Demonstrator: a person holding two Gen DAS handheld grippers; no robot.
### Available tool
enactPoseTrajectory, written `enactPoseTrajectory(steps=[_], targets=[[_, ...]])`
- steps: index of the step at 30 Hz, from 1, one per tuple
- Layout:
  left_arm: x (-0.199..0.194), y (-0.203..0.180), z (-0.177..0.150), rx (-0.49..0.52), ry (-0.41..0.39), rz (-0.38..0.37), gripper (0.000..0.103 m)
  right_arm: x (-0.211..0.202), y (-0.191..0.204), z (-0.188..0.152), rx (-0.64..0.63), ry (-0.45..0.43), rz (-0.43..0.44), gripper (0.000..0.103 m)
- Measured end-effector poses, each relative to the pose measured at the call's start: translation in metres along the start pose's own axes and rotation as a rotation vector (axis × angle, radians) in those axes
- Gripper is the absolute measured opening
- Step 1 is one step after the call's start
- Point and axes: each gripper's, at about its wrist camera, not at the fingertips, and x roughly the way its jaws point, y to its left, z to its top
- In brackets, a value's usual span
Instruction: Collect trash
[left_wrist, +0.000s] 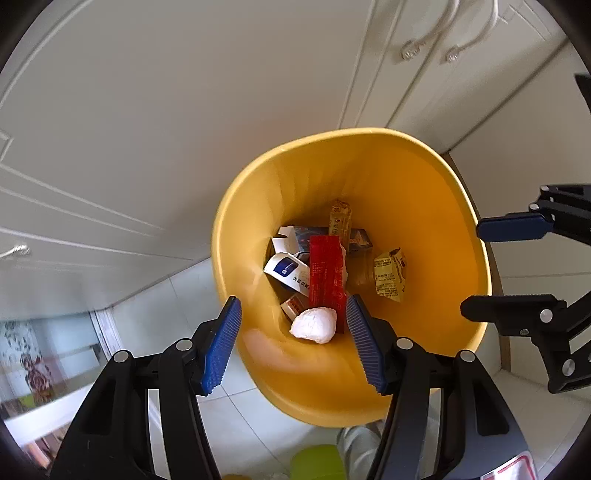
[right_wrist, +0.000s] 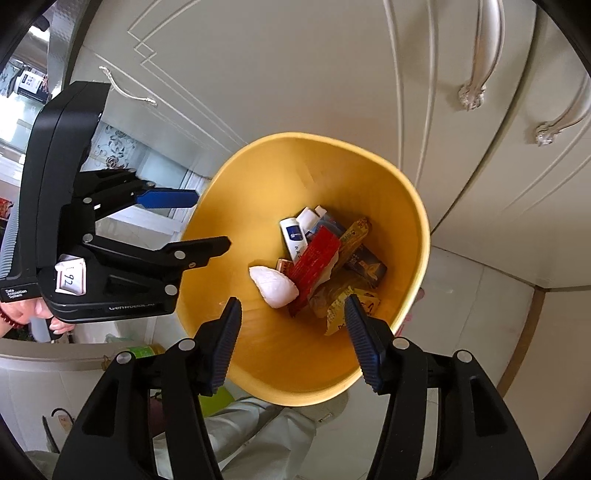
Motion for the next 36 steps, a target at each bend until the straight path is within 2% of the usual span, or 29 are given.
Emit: enactPoseTrajectory(steps=[3, 7, 10, 14, 16, 20, 22, 24, 29, 36], targets=[[-0.008, 0.005, -0.003, -0.069, -0.013, 0.011, 0.071, -0.012, 0.001, -0.003, 0.062, -0.056, -0.060, 0.059], [-0.019, 0.012, -0.012, -0.200, -0.027, 0.022, 0.085, -0.026, 0.004, -0.010, 0.174, -0.139, -0.150, 0.069], [-0.024, 0.016, -0.018, -0.281, -0.036, 0.020, 0.090, -0.031, 0.008, -0.017, 0.244, -0.182, -0.224, 0.081], [-0.031, 0.023, -0.028, -0.396, -0.055, 0.025, 0.097, -0.029, 0.010, -0.025, 0.320, -0.198, -0.270, 0.083], [-0.034, 0.028, -0.032, -0.448, -0.061, 0.026, 0.098, -0.029, 0.009, -0.029, 0.363, -0.198, -0.267, 0.083], [-0.040, 0.039, -0.041, -0.542, -0.061, 0.014, 0.098, -0.025, 0.003, -0.036, 0.448, -0.168, -0.259, 0.093], [-0.043, 0.041, -0.044, -0.561, -0.059, 0.015, 0.098, -0.025, 0.004, -0.038, 0.464, -0.135, -0.247, 0.093], [-0.048, 0.041, -0.045, -0.558, -0.056, 0.017, 0.098, -0.030, 0.012, -0.038, 0.443, -0.124, -0.289, 0.093], [-0.069, 0.039, -0.049, -0.556, -0.068, 0.018, 0.098, -0.048, 0.026, -0.034, 0.402, -0.134, -0.328, 0.092], [-0.102, 0.034, -0.056, -0.546, -0.074, 0.012, 0.098, -0.082, 0.042, -0.030, 0.384, -0.153, -0.332, 0.093]])
